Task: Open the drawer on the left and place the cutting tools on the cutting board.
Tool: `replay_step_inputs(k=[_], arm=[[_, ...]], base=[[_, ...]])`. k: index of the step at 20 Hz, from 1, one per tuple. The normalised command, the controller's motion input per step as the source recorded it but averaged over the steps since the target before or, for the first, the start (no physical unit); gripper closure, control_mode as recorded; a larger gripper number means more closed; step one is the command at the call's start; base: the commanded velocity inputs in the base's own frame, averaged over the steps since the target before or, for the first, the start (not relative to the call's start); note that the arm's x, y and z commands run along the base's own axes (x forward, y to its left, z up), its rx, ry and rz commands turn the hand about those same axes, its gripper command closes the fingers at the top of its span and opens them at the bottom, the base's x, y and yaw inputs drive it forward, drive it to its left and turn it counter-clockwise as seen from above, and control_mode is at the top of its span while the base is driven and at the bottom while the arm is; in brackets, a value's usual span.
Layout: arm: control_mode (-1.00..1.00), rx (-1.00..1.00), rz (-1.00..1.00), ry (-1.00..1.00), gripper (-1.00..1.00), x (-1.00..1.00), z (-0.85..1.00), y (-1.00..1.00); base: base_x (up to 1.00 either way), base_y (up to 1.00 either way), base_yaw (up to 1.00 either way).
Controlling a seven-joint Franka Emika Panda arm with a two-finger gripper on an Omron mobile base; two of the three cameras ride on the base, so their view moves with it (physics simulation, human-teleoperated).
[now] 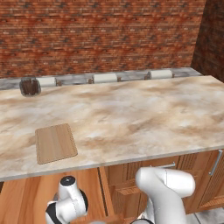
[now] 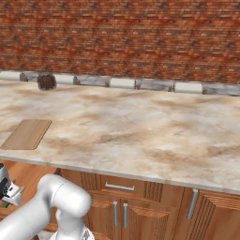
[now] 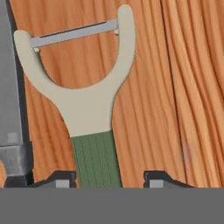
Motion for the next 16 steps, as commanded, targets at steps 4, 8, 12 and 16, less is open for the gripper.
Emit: replay_step_inputs(k=[4,8,12,16], arm=[[-1.0,-0.17,0.0,-0.01,1.0,-0.15,-0.42,0.0],[-1.0,-0.09,0.0,-0.09,1.0,-0.34,-0.34,0.0],[-1.0,0.02,-0.01,-0.22,1.0,-0.19,0.12,0.02],[-1.0,0.11,-0.07,-0.28,1.0,0.0,0.91,0.22]], base=[[0.0,0.0,0.0],[0.0,0.0,0.0],[0.0,0.0,0.0],[0.0,0.0,0.0]])
